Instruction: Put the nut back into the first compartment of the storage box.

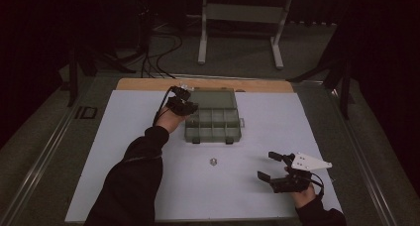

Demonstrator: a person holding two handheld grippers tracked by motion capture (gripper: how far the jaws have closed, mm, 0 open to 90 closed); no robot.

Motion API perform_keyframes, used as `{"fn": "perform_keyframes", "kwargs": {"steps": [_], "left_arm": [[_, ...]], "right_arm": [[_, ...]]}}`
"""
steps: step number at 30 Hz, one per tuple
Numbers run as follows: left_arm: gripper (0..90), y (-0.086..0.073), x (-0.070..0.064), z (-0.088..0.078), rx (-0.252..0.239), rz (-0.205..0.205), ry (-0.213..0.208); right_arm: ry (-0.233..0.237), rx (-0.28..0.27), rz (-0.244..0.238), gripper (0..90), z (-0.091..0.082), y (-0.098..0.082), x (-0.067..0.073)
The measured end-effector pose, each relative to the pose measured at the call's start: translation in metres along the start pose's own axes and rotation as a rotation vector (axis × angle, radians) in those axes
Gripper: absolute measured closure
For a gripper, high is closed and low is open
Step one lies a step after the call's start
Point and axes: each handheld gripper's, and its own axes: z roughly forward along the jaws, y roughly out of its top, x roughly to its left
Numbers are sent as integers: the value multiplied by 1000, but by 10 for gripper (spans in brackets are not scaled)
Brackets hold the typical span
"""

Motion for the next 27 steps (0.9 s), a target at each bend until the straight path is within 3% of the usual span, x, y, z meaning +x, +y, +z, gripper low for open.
{"fn": "perform_keyframes", "kwargs": {"steps": [6,11,13,15,21,23,24,27], "left_arm": [[697,-6,0,15,47,-26,3],[691,-9,-3,23,81,-4,5],[643,-9,-4,22,86,2,16],[588,-7,-4,18,84,-8,5],[553,-1,-5,-3,51,-25,-6],[543,-1,-5,-3,51,-25,-6],[525,0,-6,-15,41,-23,-22],[492,-1,-10,-27,22,-13,-49]], "right_arm": [[1,-1,0,142,-1,0,0],[5,2,0,142,0,0,0],[6,0,0,142,0,0,1],[4,0,-1,142,-1,0,0],[2,1,-3,142,-1,0,1],[2,2,-2,142,-1,1,1],[-1,0,-2,142,-1,1,1],[-2,-2,-2,143,-2,1,1]]}}
